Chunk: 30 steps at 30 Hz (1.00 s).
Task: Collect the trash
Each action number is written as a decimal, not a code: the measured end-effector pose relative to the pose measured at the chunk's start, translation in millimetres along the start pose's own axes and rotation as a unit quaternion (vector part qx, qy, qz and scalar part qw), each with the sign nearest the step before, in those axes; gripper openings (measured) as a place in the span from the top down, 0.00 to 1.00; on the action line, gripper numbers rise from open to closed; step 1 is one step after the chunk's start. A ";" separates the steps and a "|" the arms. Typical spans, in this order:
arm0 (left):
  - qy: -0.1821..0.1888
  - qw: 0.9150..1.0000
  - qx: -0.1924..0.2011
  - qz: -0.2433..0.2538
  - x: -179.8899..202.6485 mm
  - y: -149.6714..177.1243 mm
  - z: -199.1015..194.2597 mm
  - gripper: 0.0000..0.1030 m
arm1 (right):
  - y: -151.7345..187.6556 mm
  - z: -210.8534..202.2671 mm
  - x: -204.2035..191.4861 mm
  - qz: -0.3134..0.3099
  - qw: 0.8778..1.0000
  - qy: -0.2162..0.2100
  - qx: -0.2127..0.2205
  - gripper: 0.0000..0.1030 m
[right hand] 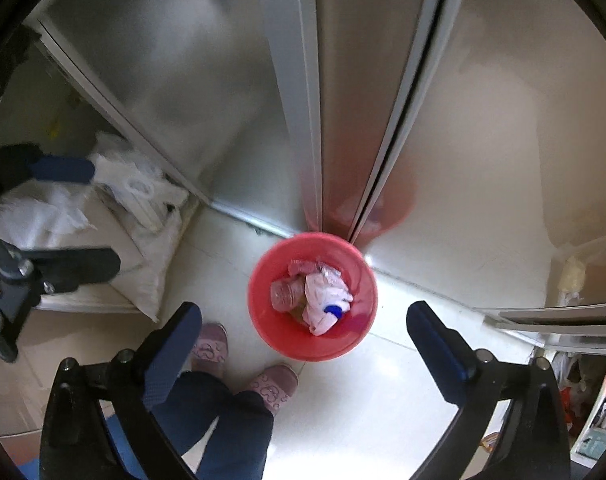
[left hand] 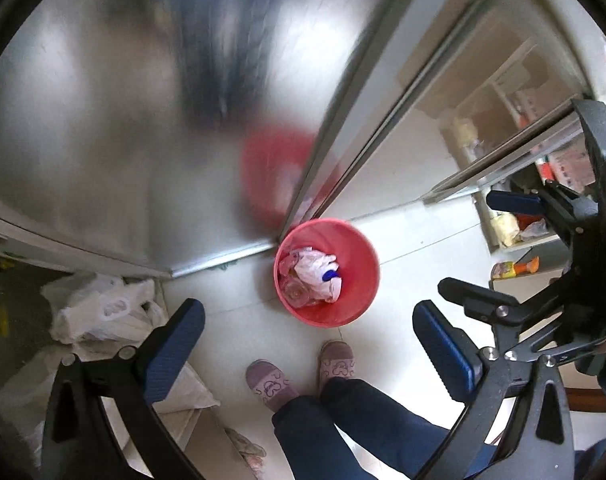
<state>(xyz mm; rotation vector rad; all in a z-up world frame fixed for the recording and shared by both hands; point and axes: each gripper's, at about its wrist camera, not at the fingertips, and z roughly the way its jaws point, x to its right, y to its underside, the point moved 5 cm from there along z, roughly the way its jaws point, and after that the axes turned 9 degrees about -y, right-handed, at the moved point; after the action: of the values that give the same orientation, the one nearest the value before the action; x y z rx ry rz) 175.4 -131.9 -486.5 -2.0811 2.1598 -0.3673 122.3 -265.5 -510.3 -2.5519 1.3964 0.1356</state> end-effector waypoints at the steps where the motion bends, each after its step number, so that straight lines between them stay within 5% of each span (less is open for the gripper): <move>1: 0.001 1.000 0.005 0.001 2.2 -1.3 -12.9 0.00 | -1.5 -15.9 -3.5 0.004 1.000 0.002 0.005 0.01; 11: -0.013 0.995 0.102 0.001 8.9 -30.8 -171.4 0.00 | -15.5 -173.1 -48.2 0.017 0.996 0.035 0.083 0.01; 18: -0.023 0.980 0.196 0.002 2.2 -34.4 -288.7 0.00 | -26.8 -284.4 -86.1 0.033 0.981 0.066 0.181 0.01; 30: -0.035 0.957 0.288 0.014 -8.9 -15.8 -418.5 0.00 | -27.9 -376.9 -149.7 0.033 0.958 0.109 0.265 0.01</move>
<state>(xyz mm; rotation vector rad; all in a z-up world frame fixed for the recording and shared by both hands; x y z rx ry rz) 85.6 -85.5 -80.0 -1.6995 1.7552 -0.7937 53.8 -220.2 -112.2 -2.1181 1.3611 -0.4627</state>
